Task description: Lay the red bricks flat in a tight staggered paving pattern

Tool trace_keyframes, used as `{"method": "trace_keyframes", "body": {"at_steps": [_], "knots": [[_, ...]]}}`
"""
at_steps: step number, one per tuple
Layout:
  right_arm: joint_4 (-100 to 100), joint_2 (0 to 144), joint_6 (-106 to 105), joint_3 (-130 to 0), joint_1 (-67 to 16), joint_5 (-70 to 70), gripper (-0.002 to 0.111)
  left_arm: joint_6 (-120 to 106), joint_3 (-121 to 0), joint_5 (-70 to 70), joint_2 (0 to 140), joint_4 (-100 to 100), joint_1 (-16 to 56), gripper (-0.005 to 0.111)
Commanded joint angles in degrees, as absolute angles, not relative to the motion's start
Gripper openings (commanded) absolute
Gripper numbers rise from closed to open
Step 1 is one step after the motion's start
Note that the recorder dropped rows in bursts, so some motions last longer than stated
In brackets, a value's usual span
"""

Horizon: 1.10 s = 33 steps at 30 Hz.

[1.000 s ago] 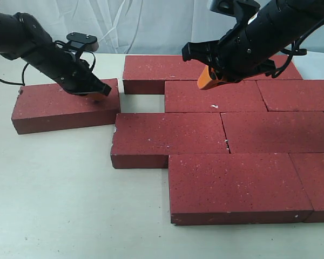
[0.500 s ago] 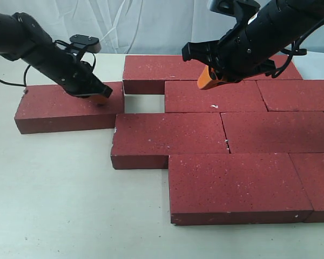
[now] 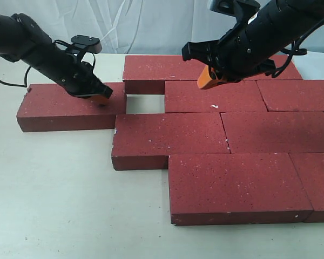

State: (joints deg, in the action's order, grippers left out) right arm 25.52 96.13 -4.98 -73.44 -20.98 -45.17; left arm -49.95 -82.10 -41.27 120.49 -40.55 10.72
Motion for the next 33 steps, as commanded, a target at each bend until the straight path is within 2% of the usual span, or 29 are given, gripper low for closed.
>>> {"method": "trace_keyframes", "body": {"at_steps": [1,17,33], "knots": [[25.5,95.5,-5.5,-73.3,-20.6,-44.5,-0.001,-49.7,-81.7,-41.0,120.9,-41.9,10.9,0.0],[25.5,95.5,-5.5,-73.3,-20.6,-44.4,-0.001,-49.7,-81.7,-35.8,120.9,-43.5,10.9,0.0],[25.5,95.5,-5.5,-73.3,-20.6,-44.4,-0.001,-50.1,-82.2,-39.0,120.5,-44.5,10.9,0.0]]}}
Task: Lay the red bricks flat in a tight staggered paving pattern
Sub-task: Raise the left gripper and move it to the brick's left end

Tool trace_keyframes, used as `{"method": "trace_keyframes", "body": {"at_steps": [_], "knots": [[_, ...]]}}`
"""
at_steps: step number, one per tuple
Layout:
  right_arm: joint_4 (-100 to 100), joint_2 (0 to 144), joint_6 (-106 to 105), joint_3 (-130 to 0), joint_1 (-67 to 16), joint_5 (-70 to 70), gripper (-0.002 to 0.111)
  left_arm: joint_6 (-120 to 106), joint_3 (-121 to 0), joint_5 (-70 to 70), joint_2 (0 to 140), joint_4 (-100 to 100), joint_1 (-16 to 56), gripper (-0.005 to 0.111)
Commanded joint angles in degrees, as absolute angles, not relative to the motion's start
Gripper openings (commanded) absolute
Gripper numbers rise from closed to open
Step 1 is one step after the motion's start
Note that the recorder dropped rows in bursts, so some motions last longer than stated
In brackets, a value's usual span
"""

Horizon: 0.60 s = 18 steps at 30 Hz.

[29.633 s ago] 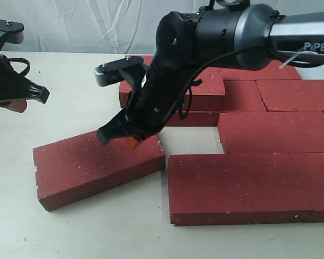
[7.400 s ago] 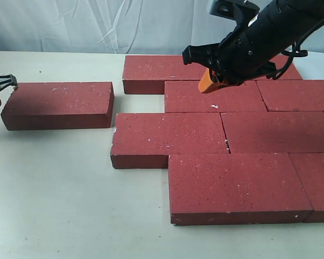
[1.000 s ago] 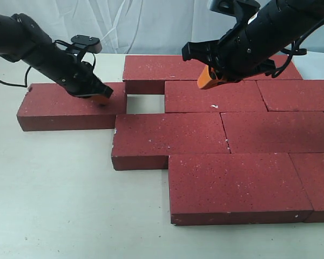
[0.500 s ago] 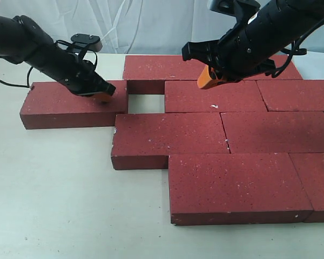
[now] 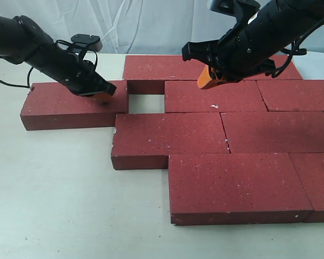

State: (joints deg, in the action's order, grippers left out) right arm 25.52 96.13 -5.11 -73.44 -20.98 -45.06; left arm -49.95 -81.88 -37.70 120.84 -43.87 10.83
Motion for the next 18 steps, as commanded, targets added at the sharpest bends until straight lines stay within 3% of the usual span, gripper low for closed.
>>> {"method": "trace_keyframes", "body": {"at_steps": [1,10,18], "knots": [[25.5,95.5,-5.5,-73.3,-20.6,-44.4,-0.001,-50.1,-83.0,-40.2,120.3,-44.5,10.9,0.0],[25.5,95.5,-5.5,-73.3,-20.6,-44.4,-0.001,-47.8,-83.9,-40.3,116.8,-38.9,10.2,0.0],[25.5,95.5,-5.5,-73.3,-20.6,-44.4,-0.001,-29.9,-83.9,-40.4,110.7,-30.6,-0.2,0.0]]}}
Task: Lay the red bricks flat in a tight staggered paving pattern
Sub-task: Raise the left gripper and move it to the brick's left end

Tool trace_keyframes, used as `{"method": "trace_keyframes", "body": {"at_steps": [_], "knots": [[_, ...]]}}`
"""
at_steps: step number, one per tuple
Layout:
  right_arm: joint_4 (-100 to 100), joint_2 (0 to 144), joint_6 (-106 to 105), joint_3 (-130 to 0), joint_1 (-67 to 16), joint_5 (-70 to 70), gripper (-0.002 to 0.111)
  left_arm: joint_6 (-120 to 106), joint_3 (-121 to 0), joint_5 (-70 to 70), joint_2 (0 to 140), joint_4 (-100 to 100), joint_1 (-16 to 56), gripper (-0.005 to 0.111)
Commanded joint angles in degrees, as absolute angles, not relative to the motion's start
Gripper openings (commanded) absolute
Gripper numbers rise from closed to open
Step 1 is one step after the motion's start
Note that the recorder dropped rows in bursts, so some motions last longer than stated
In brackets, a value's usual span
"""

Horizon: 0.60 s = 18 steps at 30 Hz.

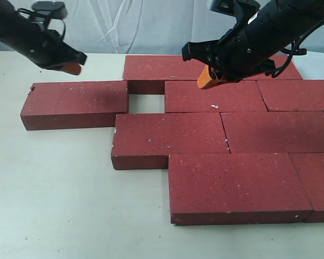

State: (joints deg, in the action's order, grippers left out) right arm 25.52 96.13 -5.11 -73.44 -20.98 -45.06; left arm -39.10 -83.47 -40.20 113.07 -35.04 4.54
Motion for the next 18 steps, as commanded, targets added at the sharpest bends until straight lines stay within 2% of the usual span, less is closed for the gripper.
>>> {"method": "trace_keyframes", "body": {"at_steps": [1,10,18], "knots": [[25.5,95.5,-5.5,-73.3,-20.6,-44.4,-0.001,-27.3,-83.9,-40.8,110.5,-28.8,-1.8,0.0],[25.5,95.5,-5.5,-73.3,-20.6,-44.4,-0.001,-18.0,-80.6,-39.9,110.9,-24.7,-11.8,0.0],[25.5,95.5,-5.5,-73.3,-20.6,-44.4,-0.001,-18.0,-77.1,-35.3,113.0,-25.3,-12.4,0.0]]}}
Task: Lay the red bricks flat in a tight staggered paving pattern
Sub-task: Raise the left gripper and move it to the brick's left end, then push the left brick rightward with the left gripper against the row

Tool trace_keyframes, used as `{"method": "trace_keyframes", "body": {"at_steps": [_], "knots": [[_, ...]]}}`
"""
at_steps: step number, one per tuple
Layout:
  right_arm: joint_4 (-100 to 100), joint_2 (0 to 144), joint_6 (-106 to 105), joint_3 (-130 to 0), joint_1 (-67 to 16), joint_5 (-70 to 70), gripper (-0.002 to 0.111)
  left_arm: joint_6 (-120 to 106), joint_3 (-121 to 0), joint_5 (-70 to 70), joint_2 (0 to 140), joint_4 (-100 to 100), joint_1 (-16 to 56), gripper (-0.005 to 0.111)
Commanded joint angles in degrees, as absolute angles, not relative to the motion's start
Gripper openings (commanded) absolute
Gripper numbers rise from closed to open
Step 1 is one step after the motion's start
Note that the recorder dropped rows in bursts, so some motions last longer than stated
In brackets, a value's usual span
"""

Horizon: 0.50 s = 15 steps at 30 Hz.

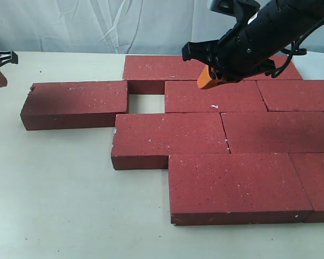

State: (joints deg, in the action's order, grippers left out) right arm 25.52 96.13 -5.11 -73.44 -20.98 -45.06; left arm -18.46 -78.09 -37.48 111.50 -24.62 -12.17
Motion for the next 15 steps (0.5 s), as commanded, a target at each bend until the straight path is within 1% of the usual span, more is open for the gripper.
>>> {"method": "trace_keyframes", "body": {"at_steps": [1,15], "knots": [[25.5,95.5,-5.5,-73.3,-20.6,-44.4,-0.001,-18.0,-77.1,-35.3,113.8,-25.3,-12.4,0.0],[25.5,95.6,-5.5,-73.3,-20.6,-44.4,-0.001,-20.7,-77.1,-34.8,121.4,-30.6,-12.4,0.0]]}}
